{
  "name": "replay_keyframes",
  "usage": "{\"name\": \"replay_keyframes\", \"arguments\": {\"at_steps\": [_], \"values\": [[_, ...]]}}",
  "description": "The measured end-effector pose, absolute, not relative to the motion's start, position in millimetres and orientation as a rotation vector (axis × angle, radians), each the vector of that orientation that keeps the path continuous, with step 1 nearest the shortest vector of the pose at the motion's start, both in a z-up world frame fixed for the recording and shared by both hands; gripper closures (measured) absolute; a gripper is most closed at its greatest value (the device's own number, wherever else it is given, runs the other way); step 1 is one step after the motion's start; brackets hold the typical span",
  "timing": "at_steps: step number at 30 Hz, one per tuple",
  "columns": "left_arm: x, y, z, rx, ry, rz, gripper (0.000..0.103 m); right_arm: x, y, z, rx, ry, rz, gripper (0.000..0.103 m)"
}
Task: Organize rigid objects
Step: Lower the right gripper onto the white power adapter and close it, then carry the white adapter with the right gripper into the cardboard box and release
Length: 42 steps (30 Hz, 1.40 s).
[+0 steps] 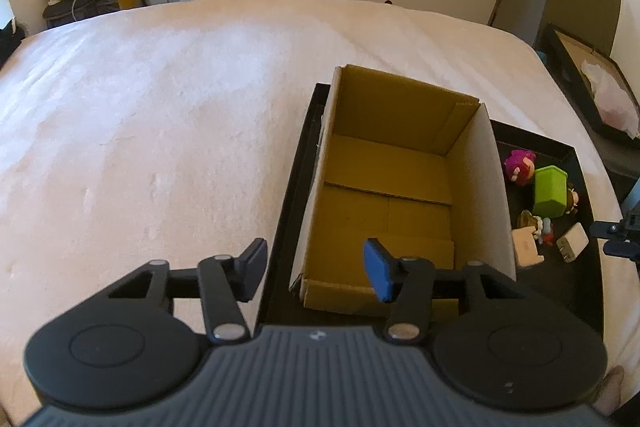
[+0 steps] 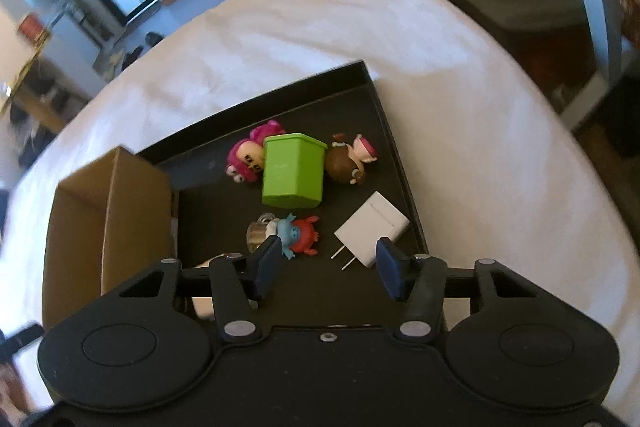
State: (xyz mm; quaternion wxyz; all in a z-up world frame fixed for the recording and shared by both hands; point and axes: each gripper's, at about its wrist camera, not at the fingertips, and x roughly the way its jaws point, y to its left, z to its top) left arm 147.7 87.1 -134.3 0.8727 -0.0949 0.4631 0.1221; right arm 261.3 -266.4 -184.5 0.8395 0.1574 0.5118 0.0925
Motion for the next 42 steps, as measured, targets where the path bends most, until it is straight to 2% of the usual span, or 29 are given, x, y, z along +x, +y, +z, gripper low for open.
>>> {"name": "replay_keyframes", "arguments": {"at_steps": [10, 15, 19, 22, 23, 31, 36, 42], "values": [[166.5, 84.7, -159.0, -0.177, 1.021, 0.273, 0.071, 283.6, -273.4, -221.8, 0.380, 1.159, 0.129, 0.051], [171.1, 83.9, -167.7, -0.169, 1.039, 0.296, 0.073, 292.3, -273.6, -232.5, 0.415, 1.180, 0.130, 0.051], [174.1, 86.0, -171.3, -0.189, 1.038, 0.302, 0.080, 302.7, -269.4, -234.6, 0.428, 1.166, 0.147, 0.055], [171.8, 87.1, -171.6, -0.194, 1.029, 0.313, 0.084, 308.1, -268.0, -238.3, 0.417, 1.163, 0.140, 0.064], [171.4, 86.8, -171.5, -0.193, 1.025, 0.315, 0.085, 308.8, -268.5, -238.0, 0.416, 1.156, 0.145, 0.065], [168.4, 88.4, -171.2, -0.216, 1.021, 0.315, 0.087, 304.8, -266.1, -236.9, 0.366, 1.172, 0.176, 0.065], [164.3, 89.3, -170.2, -0.228, 1.016, 0.298, 0.088, 298.7, -256.0, -233.3, 0.254, 1.188, 0.165, 0.060], [162.8, 92.6, -171.1, -0.252, 1.008, 0.291, 0.088, 289.9, -238.2, -235.6, 0.121, 1.189, 0.175, 0.060]]}}
